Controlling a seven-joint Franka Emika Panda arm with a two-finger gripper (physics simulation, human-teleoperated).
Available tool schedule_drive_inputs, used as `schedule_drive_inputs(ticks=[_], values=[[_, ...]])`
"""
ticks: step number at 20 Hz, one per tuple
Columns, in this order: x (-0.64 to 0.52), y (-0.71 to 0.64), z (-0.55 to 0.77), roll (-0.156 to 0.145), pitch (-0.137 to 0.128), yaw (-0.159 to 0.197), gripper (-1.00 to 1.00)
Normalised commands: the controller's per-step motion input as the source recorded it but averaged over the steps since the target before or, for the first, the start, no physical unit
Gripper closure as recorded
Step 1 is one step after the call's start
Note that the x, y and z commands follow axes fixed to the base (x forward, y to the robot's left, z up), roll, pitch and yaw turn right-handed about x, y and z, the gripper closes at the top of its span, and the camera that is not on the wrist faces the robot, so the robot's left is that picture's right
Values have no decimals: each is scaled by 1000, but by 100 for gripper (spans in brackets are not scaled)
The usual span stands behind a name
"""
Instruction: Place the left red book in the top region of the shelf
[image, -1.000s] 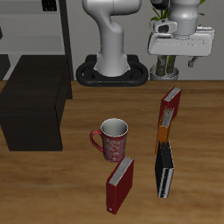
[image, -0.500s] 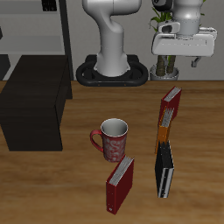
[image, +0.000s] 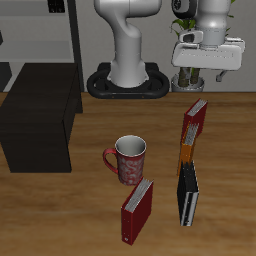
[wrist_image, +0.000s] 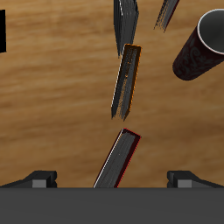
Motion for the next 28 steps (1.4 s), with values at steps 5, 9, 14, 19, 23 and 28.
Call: schedule_drive_inputs(ticks=[5,9,14,19,23,28], values=[[-51,42,-284,5,17,-22,-100],[-62,-11,-198,-2,17,-24,-100],[18,-69,-290,-2,57,-16,-100],[8,-74,-311,-9,40,-20,-100],[9,-65,-263,6,44,-6,-100],[57,-40,-242,1,36,-6,-100]])
